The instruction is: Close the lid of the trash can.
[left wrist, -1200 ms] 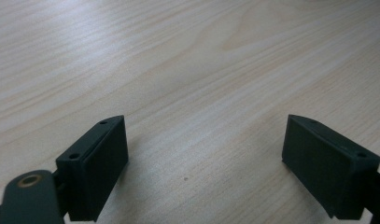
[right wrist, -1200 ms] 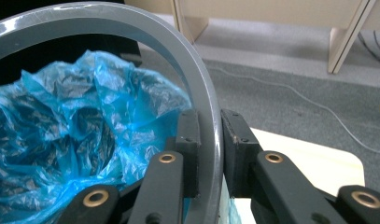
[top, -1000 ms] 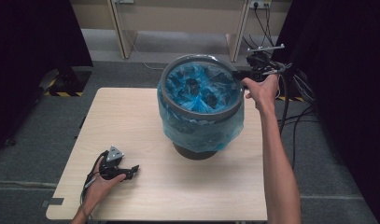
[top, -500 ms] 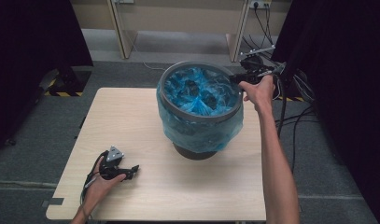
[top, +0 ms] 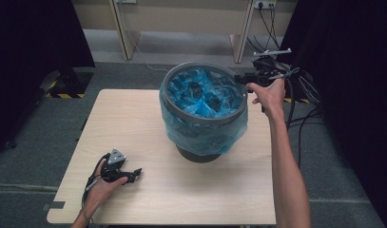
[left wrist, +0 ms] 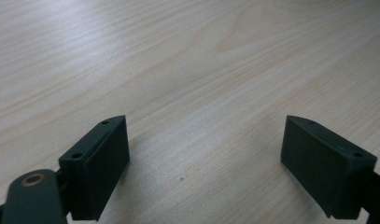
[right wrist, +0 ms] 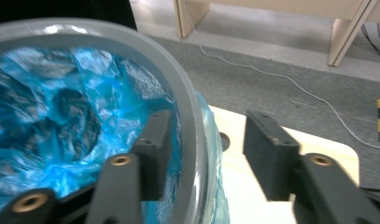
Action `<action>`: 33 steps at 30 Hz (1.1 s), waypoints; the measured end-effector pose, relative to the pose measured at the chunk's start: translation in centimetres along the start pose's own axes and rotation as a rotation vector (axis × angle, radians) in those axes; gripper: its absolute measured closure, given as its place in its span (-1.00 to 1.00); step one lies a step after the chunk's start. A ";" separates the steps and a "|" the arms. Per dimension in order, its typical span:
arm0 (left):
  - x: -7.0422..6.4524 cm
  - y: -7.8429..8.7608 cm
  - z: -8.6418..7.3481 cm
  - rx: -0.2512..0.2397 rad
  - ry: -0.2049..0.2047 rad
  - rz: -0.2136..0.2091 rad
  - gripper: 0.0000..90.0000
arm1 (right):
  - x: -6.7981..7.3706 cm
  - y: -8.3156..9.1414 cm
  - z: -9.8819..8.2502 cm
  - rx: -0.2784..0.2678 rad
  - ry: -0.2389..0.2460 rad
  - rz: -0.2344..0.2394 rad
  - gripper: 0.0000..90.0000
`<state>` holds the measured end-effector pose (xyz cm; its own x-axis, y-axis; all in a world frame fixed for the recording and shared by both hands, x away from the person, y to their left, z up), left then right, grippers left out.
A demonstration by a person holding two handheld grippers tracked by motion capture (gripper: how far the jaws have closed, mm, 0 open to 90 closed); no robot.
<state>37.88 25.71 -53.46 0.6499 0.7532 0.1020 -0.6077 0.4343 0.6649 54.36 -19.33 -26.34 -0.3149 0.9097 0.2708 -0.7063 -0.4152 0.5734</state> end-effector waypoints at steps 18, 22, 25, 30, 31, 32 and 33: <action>1.0 6.3 10.4 -0.243 0.049 -0.152 -0.67 | -3.2 2.8 -1.4 -0.052 -0.066 0.067 -0.14; 1.6 7.4 12.8 -0.263 0.052 -0.172 -0.67 | -3.7 2.4 -1.7 -0.053 -0.077 0.054 -0.14; 1.8 8.3 14.6 -0.299 0.064 -0.193 -0.67 | -4.0 2.4 -1.9 -0.058 -0.089 0.056 -0.15; 2.0 9.6 18.4 -0.371 0.058 -0.198 -0.67 | -4.0 2.7 -1.9 -0.092 -0.098 0.076 -0.18; 2.0 9.6 18.4 -0.371 0.058 -0.198 -0.67 | -4.0 2.7 -1.9 -0.092 -0.098 0.076 -0.18; 2.0 9.8 19.3 -0.385 0.057 -0.195 -0.67 | -3.9 2.7 -1.9 -0.092 -0.097 0.081 -0.18; 2.0 9.8 20.1 -0.393 0.052 -0.191 -0.67 | -3.7 2.7 -1.8 -0.089 -0.091 0.085 -0.18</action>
<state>42.40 21.58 -31.82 0.7496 0.6607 -0.0399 -0.6129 0.7156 0.3351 52.43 -23.83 -27.20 -0.3202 0.8649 0.3865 -0.7345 -0.4843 0.4753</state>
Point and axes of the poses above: each handheld gripper's, and its own axes: y roughly backward along the jaws, z roughly out of its top, x roughly to its left, the point moved 2 cm from there along -y, roughly forward along the jaws, and after that the axes turned 12 degrees about -y, right-handed, at the moved point
